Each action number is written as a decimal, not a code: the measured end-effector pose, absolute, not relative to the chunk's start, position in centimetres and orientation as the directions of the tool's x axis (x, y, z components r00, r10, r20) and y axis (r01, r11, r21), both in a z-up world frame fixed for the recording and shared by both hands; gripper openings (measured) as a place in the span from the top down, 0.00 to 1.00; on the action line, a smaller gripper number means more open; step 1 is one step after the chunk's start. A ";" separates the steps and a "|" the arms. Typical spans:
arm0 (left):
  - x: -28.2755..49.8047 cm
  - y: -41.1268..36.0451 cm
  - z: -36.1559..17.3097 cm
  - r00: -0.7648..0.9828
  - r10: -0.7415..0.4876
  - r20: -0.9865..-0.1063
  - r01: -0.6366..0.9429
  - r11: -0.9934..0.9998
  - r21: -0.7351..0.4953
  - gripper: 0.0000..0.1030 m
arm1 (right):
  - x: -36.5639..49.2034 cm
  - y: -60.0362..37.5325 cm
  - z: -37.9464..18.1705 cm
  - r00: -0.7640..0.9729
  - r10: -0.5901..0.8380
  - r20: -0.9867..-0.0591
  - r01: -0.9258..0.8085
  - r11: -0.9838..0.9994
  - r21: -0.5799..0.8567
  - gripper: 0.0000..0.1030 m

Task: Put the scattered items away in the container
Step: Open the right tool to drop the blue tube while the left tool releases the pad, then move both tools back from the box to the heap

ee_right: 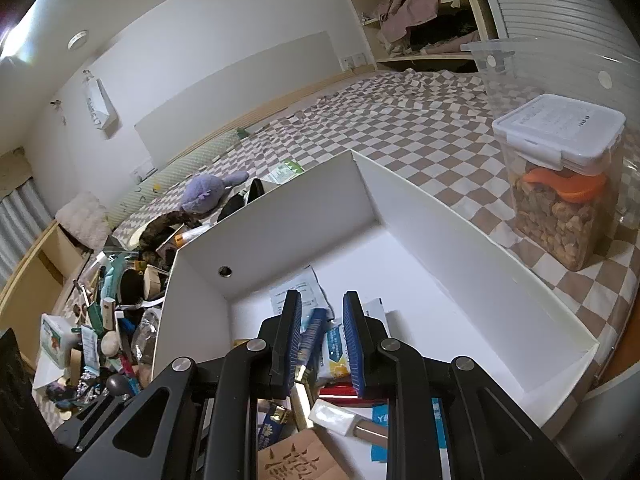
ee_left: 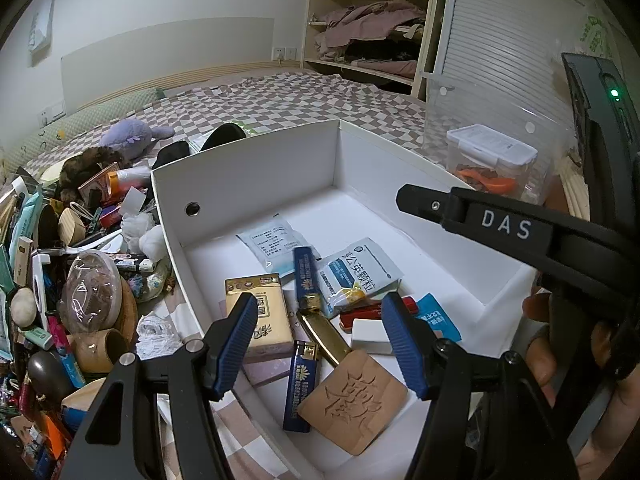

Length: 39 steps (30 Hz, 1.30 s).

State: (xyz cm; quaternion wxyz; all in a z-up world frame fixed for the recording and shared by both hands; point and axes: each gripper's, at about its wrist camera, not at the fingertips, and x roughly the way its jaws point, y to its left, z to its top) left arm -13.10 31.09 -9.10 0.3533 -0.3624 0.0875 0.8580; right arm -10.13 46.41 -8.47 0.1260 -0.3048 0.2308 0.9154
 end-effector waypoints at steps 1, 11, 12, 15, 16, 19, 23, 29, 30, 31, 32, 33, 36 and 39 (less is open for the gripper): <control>-13.1 31.0 -9.0 -0.490 0.542 -0.683 -0.668 -0.736 -0.105 0.38 | -10.2 46.3 -8.5 -0.781 0.090 -0.618 -0.370 -0.863 0.343 0.79; -14.0 28.3 -7.6 -0.531 0.528 -0.663 -0.639 -0.763 -0.097 0.38 | -10.6 45.4 -8.0 -0.787 0.098 -0.609 -0.359 -0.876 0.323 0.79; -14.1 28.0 -7.4 -0.538 0.526 -0.659 -0.634 -0.768 -0.096 0.38 | -10.6 45.2 -7.9 -0.790 0.098 -0.605 -0.355 -0.878 0.321 0.79; -14.5 26.6 -6.9 -0.556 0.521 -0.648 -0.616 -0.781 -0.099 0.38 | -10.6 44.7 -7.4 -0.804 0.107 -0.585 -0.352 -0.879 0.322 0.79; -14.7 26.1 -6.8 -0.562 0.519 -0.644 -0.611 -0.785 -0.099 0.38 | -10.5 44.6 -7.2 -0.810 0.109 -0.576 -0.350 -0.878 0.327 0.79; -15.0 24.7 -6.4 -0.585 0.509 -0.632 -0.595 -0.799 -0.092 0.37 | -10.4 44.1 -6.6 -0.835 0.090 -0.543 -0.325 -0.876 0.355 0.79; -15.3 22.6 -6.2 -0.625 0.488 -0.609 -0.570 -0.818 -0.071 0.29 | -10.9 43.2 -6.1 -0.850 0.050 -0.524 -0.283 -0.882 0.376 0.71; -16.0 19.0 -6.4 -0.659 0.453 -0.600 -0.514 -0.854 -0.081 0.29 | -11.6 40.1 -5.3 -0.866 0.030 -0.499 -0.217 -0.921 0.322 0.32; -16.2 18.5 -6.5 -0.662 0.449 -0.600 -0.503 -0.860 -0.089 0.29 | -11.8 39.6 -5.2 -0.870 0.020 -0.492 -0.203 -0.924 0.323 0.32; -16.3 18.0 -6.5 -0.667 0.443 -0.600 -0.493 -0.865 -0.091 0.28 | -11.8 39.2 -5.1 -0.874 0.007 -0.486 -0.188 -0.926 0.326 0.32; -16.5 17.5 -6.5 -0.672 0.436 -0.599 -0.483 -0.871 -0.092 0.21 | -11.9 38.9 -5.1 -0.878 -0.007 -0.479 -0.173 -0.928 0.330 0.32; -16.6 16.9 -6.5 -0.687 0.420 -0.593 -0.464 -0.882 -0.087 0.17 | -12.0 38.3 -5.0 -0.884 -0.027 -0.467 -0.147 -0.931 0.333 0.32; -17.1 15.2 -6.4 -0.728 0.375 -0.573 -0.412 -0.908 -0.071 0.06 | -12.3 36.7 -4.9 -0.896 -0.058 -0.441 -0.097 -0.942 0.321 0.12; -17.7 13.4 -6.6 -0.749 0.343 -0.567 -0.378 -0.924 -0.059 0.04 | -12.6 35.0 -4.9 -0.899 -0.065 -0.434 -0.067 -0.957 0.281 0.10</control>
